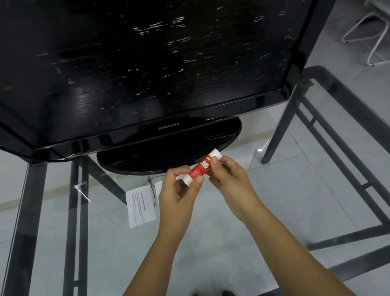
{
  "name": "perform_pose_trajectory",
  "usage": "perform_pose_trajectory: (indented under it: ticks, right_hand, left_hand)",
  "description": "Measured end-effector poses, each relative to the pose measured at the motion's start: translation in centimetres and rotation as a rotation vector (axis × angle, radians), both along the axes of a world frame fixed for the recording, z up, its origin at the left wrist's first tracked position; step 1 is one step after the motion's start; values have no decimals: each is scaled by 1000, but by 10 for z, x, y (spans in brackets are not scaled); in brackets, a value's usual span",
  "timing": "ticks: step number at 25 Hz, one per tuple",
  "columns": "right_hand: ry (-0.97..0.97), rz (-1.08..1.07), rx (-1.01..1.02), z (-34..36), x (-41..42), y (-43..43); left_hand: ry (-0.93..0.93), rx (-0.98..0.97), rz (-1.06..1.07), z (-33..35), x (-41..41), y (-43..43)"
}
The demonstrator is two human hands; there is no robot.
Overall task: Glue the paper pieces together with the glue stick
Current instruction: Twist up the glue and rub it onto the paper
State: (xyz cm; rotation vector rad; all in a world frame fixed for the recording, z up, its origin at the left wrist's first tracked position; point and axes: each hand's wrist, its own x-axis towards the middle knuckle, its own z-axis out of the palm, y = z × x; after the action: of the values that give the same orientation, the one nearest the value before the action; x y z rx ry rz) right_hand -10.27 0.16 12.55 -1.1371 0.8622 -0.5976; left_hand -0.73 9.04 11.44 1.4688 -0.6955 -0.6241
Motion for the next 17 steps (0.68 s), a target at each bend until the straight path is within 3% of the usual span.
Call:
perform_pose_trajectory:
  ticks: [2, 6, 11, 13, 16, 17]
  right_hand:
    - [-41, 3, 30, 1, -1, 5]
    - [-22, 36, -48, 5, -3, 11]
    - [32, 54, -133, 17, -2, 12]
    - [34, -19, -107, 18, -2, 12]
    - [35, -38, -80, 17, -1, 18]
    - [32, -30, -78, 18, 0, 20]
  left_hand:
    - [51, -28, -2, -2, -3, 5]
    - [356, -21, -14, 2, 1, 7]
    - [319, -33, -101, 11, 8, 11]
    - [71, 29, -122, 14, 6, 11]
    - [-960, 19, 80, 5, 3, 12]
    - [-1188, -47, 119, -1, 2, 13]
